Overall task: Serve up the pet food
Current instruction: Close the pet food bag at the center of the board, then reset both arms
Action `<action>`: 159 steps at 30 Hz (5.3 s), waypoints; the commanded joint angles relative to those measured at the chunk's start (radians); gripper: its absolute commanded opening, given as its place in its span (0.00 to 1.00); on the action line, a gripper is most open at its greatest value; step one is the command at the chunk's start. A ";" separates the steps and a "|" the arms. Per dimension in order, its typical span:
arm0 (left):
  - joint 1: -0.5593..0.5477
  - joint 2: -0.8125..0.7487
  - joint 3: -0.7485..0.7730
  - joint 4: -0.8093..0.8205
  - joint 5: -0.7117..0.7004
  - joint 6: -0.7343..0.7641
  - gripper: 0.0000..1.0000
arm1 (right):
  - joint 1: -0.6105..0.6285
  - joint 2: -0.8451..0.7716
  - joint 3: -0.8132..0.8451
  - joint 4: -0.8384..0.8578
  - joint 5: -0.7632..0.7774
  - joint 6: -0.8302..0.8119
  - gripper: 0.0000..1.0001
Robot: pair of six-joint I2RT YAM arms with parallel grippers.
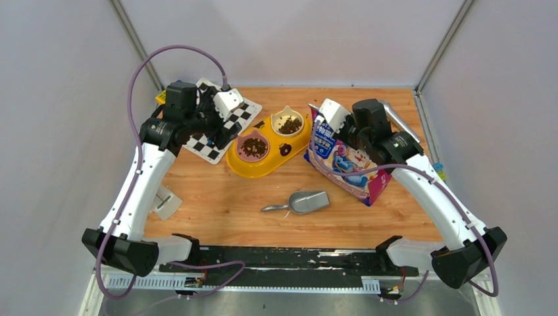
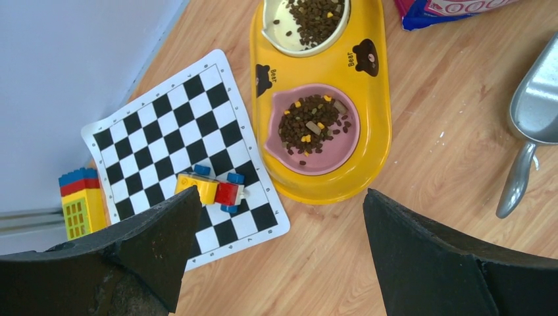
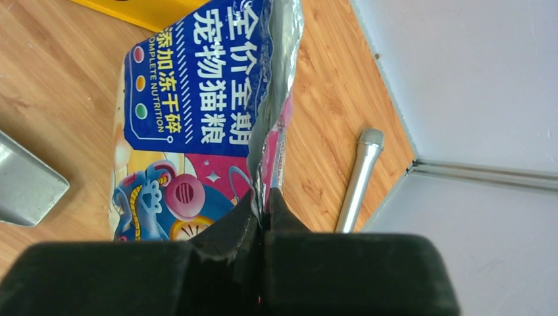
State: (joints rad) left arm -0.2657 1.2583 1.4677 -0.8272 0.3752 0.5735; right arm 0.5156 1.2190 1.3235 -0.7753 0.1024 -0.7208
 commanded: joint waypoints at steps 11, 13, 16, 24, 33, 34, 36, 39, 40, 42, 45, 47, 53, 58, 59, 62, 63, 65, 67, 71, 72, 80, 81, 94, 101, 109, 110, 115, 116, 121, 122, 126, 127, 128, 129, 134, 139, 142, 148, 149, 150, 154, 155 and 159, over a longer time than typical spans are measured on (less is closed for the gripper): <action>0.008 -0.010 0.010 0.014 0.037 -0.007 1.00 | 0.018 0.002 0.064 0.060 -0.047 0.061 0.46; 0.008 -0.009 0.010 0.015 0.037 -0.007 1.00 | 0.023 0.019 0.076 0.066 -0.060 0.073 0.52; 0.008 -0.010 0.006 0.014 0.037 -0.008 1.00 | 0.031 0.051 0.091 0.098 -0.037 0.076 0.54; 0.008 -0.012 0.003 0.015 0.038 -0.008 1.00 | 0.047 0.117 0.061 0.198 0.057 0.063 0.50; 0.008 -0.009 0.000 0.017 0.042 -0.007 1.00 | 0.056 0.081 0.059 0.236 0.071 0.081 0.00; 0.008 -0.009 0.000 0.017 0.042 -0.008 1.00 | 0.056 0.082 0.066 0.239 0.072 0.089 0.00; 0.008 -0.007 0.000 0.017 0.045 -0.008 1.00 | 0.058 0.102 0.090 0.204 0.057 0.098 0.01; 0.008 -0.006 0.001 0.018 0.043 -0.009 1.00 | 0.059 0.119 0.103 0.188 0.024 0.117 0.48; 0.008 -0.006 0.002 0.017 0.043 -0.009 1.00 | 0.061 0.122 0.106 0.190 0.019 0.120 0.54; 0.007 -0.009 0.003 0.016 0.043 -0.009 1.00 | 0.062 0.129 0.116 0.195 0.002 0.127 0.58; 0.008 -0.009 0.001 0.015 0.042 -0.009 1.00 | 0.063 0.156 0.139 0.208 0.001 0.133 0.59; 0.008 -0.009 0.000 0.017 0.042 -0.010 1.00 | 0.063 0.181 0.158 0.209 0.013 0.132 0.59; 0.010 -0.014 -0.001 0.014 0.042 -0.008 1.00 | 0.064 0.230 0.165 0.218 0.029 0.131 0.08; 0.010 -0.015 0.001 0.012 0.043 -0.008 1.00 | 0.078 0.201 0.145 0.253 0.052 0.140 0.00; 0.010 -0.015 0.002 0.012 0.044 -0.008 1.00 | 0.079 0.197 0.144 0.267 0.063 0.142 0.00; 0.010 -0.013 0.004 0.013 0.046 -0.008 1.00 | 0.080 0.216 0.176 0.239 0.067 0.147 0.10; 0.010 -0.012 0.005 0.013 0.046 -0.008 1.00 | 0.083 0.220 0.183 0.223 0.073 0.147 0.31; 0.010 -0.014 0.007 0.010 0.045 -0.009 1.00 | 0.086 0.202 0.172 0.213 0.087 0.141 0.55; 0.010 -0.018 0.008 0.006 0.043 -0.007 1.00 | 0.086 0.166 0.157 0.191 0.090 0.130 0.64; 0.010 -0.019 0.005 0.004 0.042 -0.004 1.00 | 0.086 0.104 0.123 0.107 0.106 0.107 0.70; 0.010 -0.018 0.006 0.005 0.042 -0.006 1.00 | 0.086 0.088 0.105 0.100 0.118 0.099 0.70; 0.010 -0.013 0.022 -0.001 0.049 -0.011 1.00 | 0.059 -0.021 -0.008 0.069 0.168 0.070 0.67; 0.010 -0.013 0.021 -0.001 0.049 -0.011 1.00 | 0.051 -0.029 -0.012 0.058 0.166 0.070 0.65; 0.010 -0.022 0.022 -0.006 0.051 -0.010 1.00 | -0.012 -0.043 0.034 -0.091 0.080 0.118 0.00; 0.010 -0.028 0.022 -0.009 0.045 -0.005 1.00 | -0.015 -0.059 0.033 -0.141 0.101 0.122 0.67; 0.010 -0.028 0.024 -0.009 0.049 -0.007 1.00 | -0.042 -0.084 -0.002 -0.127 0.131 0.114 0.00; 0.010 -0.029 0.025 -0.010 0.048 -0.006 1.00 | -0.055 -0.084 0.001 -0.122 0.123 0.116 0.00; 0.010 -0.037 0.025 -0.011 0.046 -0.005 1.00 | -0.069 -0.121 0.018 -0.048 0.120 0.121 0.00; 0.010 -0.037 0.025 -0.011 0.045 -0.004 1.00 | -0.070 -0.115 0.034 -0.067 0.105 0.126 0.09; 0.011 -0.042 0.030 -0.010 0.030 -0.003 1.00 | -0.070 -0.119 0.022 -0.117 0.102 0.116 0.72; 0.011 -0.044 0.032 -0.013 0.028 -0.002 1.00 | -0.071 -0.124 0.012 -0.123 0.109 0.113 0.72; 0.012 -0.046 0.036 -0.016 0.028 -0.001 1.00 | -0.076 -0.142 -0.018 -0.163 0.114 0.105 0.65; 0.011 -0.045 0.037 -0.016 0.029 -0.001 1.00 | -0.080 -0.145 -0.023 -0.173 0.111 0.105 0.57; 0.011 -0.044 0.038 -0.016 0.029 -0.001 1.00 | -0.085 -0.146 -0.025 -0.181 0.105 0.104 0.48; 0.011 -0.044 0.039 -0.015 0.030 -0.001 1.00 | -0.094 -0.146 -0.026 -0.191 0.087 0.105 0.37; 0.011 -0.041 0.054 -0.015 0.034 -0.004 1.00 | -0.161 -0.140 0.001 -0.182 0.038 0.113 0.00; 0.011 -0.044 0.061 -0.018 0.029 -0.003 1.00 | -0.165 -0.159 0.030 -0.129 0.018 0.128 0.15; 0.011 -0.046 0.055 -0.006 0.003 -0.011 1.00 | -0.166 -0.172 0.042 -0.132 -0.009 0.145 0.71; 0.013 -0.072 -0.003 0.060 -0.198 -0.085 1.00 | -0.165 -0.297 0.059 -0.030 0.001 0.232 1.00; 0.013 -0.083 -0.017 0.076 -0.234 -0.101 1.00 | -0.166 -0.329 0.059 -0.007 0.003 0.253 1.00; 0.014 -0.093 -0.027 0.086 -0.305 -0.133 1.00 | -0.170 -0.362 0.056 0.014 0.003 0.277 1.00; 0.034 -0.188 -0.123 0.147 -0.389 -0.190 1.00 | -0.240 -0.504 0.018 0.085 -0.041 0.380 1.00; 0.038 -0.224 -0.159 0.157 -0.391 -0.197 1.00 | -0.259 -0.541 -0.001 0.104 -0.040 0.405 1.00; 0.053 -0.338 -0.266 0.155 -0.410 -0.216 1.00 | -0.304 -0.699 -0.084 0.151 0.070 0.473 1.00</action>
State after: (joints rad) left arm -0.2268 1.0340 1.2705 -0.7246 0.0360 0.4194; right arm 0.2420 0.6281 1.3041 -0.7147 0.0883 -0.3668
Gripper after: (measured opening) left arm 0.998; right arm 0.998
